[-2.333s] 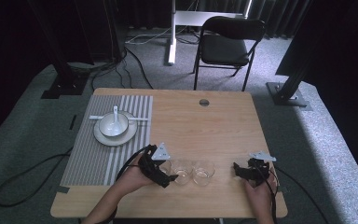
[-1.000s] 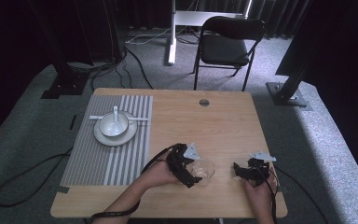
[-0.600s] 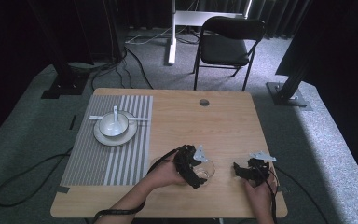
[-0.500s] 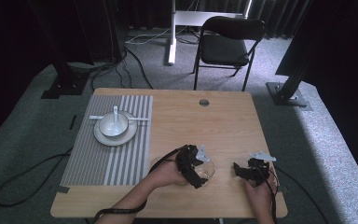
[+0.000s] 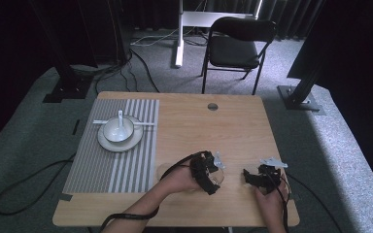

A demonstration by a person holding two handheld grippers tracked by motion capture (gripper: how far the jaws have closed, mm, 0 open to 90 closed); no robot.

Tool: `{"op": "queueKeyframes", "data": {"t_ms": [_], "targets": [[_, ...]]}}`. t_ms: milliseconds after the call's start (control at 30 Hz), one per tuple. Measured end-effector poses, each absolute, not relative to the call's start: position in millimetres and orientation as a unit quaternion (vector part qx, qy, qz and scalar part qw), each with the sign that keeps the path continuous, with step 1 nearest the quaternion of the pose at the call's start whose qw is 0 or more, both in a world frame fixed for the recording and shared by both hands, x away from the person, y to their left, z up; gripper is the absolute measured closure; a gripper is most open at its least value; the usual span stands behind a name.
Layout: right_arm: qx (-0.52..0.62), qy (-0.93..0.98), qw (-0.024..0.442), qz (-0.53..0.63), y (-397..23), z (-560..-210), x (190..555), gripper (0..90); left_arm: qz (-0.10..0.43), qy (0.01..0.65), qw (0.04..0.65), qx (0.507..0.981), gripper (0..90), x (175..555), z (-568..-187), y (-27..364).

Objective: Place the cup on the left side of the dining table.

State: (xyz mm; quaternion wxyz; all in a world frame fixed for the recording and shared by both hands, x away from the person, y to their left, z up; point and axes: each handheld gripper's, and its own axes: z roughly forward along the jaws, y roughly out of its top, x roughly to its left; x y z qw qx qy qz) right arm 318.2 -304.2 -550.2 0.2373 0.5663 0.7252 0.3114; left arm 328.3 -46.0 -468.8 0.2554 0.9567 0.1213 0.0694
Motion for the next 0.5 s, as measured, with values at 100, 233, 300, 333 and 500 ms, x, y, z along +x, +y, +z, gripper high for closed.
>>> {"op": "queueKeyframes", "data": {"t_ms": [100,233,300,333,500], "targets": [[0.566,0.725,0.237,0.311,-304.2,-550.2,318.2,11.5,0.067,0.118,0.251,0.958,15.1,327.5,-469.5,-49.2],[0.566,0.725,0.237,0.312,-304.2,-550.2,318.2,11.5,0.074,0.122,0.237,0.961,17.7,325.9,-471.2,-52.9],[0.566,0.725,0.237,0.312,-304.2,-550.2,318.2,11.4,0.073,0.122,0.233,0.962,17.8,326.0,-470.9,-53.7],[0.566,0.725,0.238,0.311,-304.2,-550.2,318.2,11.4,0.074,0.122,0.23,0.963,17.8,325.6,-470.8,-54.2],[0.566,0.725,0.237,0.311,-304.2,-550.2,318.2,11.5,0.072,0.127,0.228,0.963,18.1,325.8,-470.6,-55.1]]}}
